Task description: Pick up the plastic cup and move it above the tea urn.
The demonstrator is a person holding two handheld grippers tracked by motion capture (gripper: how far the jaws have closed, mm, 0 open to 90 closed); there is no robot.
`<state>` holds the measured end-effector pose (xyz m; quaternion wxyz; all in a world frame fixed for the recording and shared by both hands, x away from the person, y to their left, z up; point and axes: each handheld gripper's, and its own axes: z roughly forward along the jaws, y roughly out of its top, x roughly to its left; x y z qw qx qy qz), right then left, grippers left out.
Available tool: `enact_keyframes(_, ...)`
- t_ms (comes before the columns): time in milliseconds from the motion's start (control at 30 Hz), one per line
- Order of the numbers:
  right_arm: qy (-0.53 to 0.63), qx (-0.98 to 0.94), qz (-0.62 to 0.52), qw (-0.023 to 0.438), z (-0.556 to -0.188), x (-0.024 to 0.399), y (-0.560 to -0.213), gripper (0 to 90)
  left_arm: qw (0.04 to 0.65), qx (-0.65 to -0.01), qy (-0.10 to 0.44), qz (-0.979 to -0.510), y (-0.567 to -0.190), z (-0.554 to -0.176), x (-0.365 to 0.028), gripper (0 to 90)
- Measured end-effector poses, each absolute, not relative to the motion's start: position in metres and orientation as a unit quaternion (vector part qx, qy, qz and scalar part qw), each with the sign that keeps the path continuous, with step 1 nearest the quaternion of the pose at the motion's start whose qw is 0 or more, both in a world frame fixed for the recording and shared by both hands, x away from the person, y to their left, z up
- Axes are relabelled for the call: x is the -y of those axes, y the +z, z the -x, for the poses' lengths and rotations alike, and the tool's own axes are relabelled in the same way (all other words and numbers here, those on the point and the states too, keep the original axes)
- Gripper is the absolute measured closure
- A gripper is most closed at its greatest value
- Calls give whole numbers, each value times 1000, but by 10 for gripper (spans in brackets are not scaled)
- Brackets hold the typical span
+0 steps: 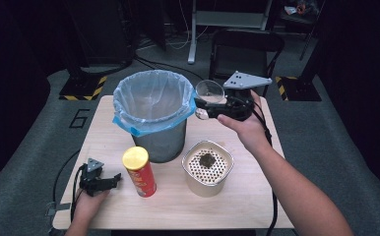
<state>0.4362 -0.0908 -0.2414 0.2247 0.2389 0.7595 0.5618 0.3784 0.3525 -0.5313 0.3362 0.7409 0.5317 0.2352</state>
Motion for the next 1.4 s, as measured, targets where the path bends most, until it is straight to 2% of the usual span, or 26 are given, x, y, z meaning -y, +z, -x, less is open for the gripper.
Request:
enact_keyframes(200, 557, -768, -219, 229, -436, 69, -217, 370, 336, -532, 236, -741, -531, -378, -352, 128)
enact_keyframes(533, 555, -774, -216, 217, -452, 38, -203, 369, 338, -534, 232, -740, -531, -378, -352, 128)
enact_keyframes(1400, 528, -796, -219, 199, -503, -26, -239, 344, 335, -531, 234, -742, -531, -378, -353, 129)
